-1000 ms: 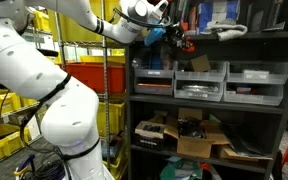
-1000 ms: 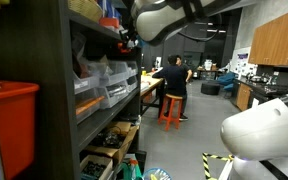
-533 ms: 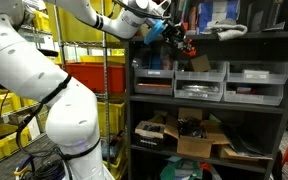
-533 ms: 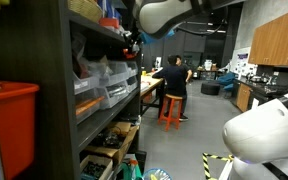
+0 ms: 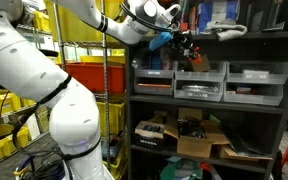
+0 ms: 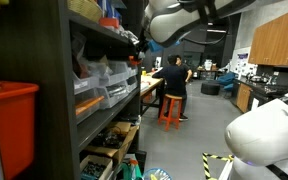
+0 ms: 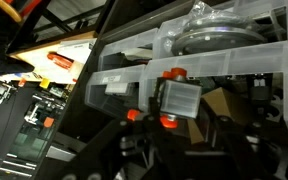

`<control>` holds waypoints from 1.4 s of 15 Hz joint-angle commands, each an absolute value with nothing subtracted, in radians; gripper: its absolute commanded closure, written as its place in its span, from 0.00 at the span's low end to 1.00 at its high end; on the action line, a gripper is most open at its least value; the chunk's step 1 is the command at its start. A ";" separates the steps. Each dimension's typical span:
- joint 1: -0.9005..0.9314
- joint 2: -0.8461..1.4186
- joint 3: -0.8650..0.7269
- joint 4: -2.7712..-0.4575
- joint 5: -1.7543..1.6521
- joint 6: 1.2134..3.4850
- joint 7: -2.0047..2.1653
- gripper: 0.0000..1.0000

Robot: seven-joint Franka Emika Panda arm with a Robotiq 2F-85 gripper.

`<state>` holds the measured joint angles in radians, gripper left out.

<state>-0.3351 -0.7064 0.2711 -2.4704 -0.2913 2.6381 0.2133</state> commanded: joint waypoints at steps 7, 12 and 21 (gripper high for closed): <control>-0.271 -0.591 0.157 -2.513 -0.208 2.922 0.206 0.86; -0.229 -0.544 0.172 -2.481 -0.158 2.982 0.200 0.86; -0.293 -0.486 0.221 -2.409 -0.185 3.003 0.222 0.86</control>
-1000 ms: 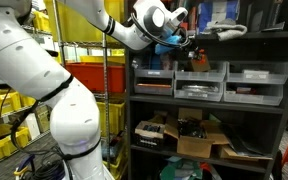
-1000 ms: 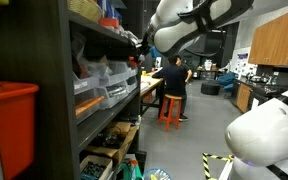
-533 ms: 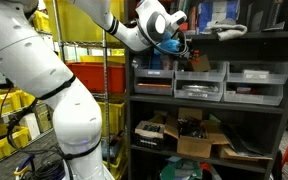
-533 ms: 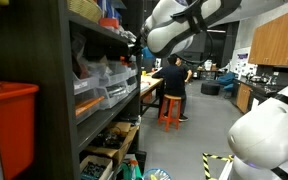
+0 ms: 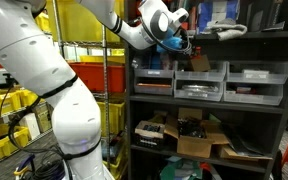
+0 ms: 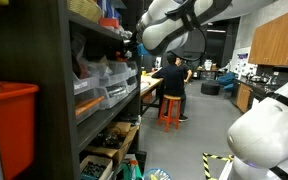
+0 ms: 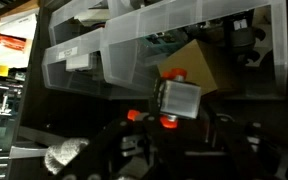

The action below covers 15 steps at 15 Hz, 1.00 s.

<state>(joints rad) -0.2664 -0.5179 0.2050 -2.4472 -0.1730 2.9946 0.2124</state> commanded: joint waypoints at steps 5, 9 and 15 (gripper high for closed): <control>-0.317 -0.438 0.251 -2.362 -0.190 2.989 0.227 0.86; -0.350 -0.395 0.286 -2.323 -0.194 2.985 0.232 0.86; -0.390 -0.347 0.321 -2.266 -0.193 2.977 0.231 0.86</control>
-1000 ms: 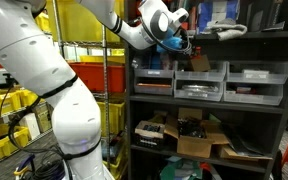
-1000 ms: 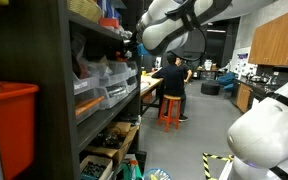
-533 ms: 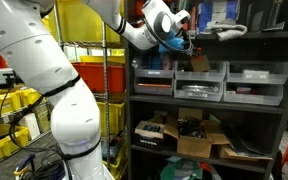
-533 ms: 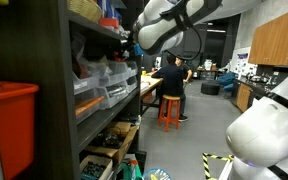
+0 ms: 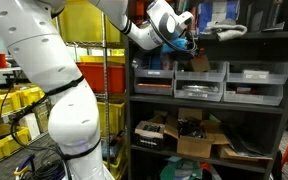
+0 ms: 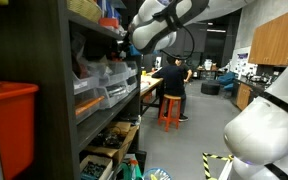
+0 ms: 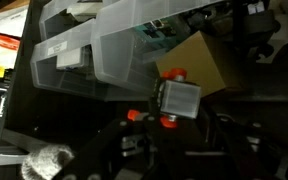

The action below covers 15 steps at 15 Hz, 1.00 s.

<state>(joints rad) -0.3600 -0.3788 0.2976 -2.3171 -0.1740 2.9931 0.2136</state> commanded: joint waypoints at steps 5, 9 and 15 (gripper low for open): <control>-0.435 -0.304 0.361 -2.226 -0.210 2.967 0.241 0.86; -0.457 -0.283 0.381 -2.209 -0.223 2.952 0.240 0.86; -0.472 -0.267 0.401 -2.186 -0.232 2.919 0.240 0.86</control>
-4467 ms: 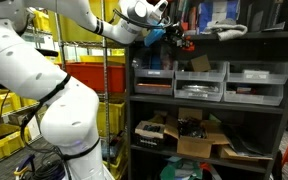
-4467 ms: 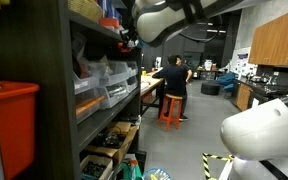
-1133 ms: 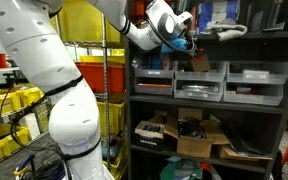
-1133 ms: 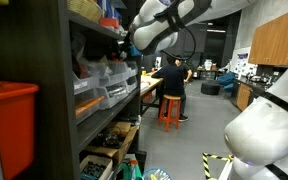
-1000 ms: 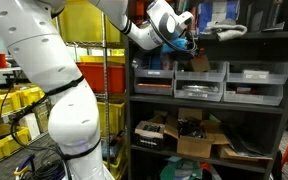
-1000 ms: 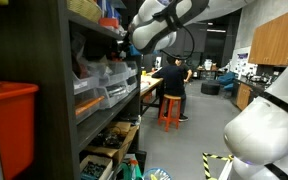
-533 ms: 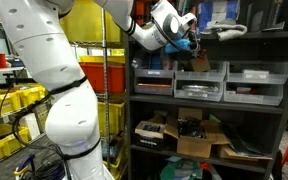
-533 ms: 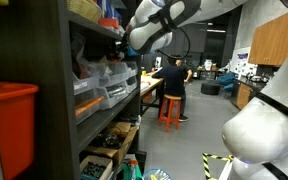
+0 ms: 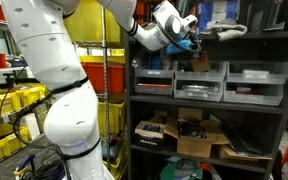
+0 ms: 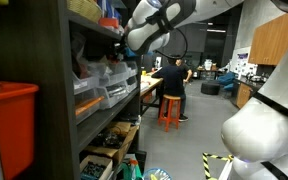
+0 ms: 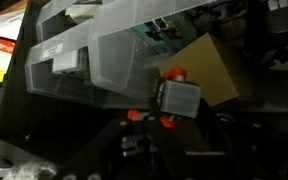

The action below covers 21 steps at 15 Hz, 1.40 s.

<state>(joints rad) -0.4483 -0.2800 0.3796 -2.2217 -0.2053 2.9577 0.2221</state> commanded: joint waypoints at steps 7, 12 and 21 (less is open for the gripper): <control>-0.484 -0.271 0.416 -2.171 -0.240 2.871 0.240 0.05; -0.485 -0.287 0.407 -2.176 -0.234 2.876 0.237 0.00; -0.349 -0.547 0.361 -2.455 -0.188 3.051 0.190 0.00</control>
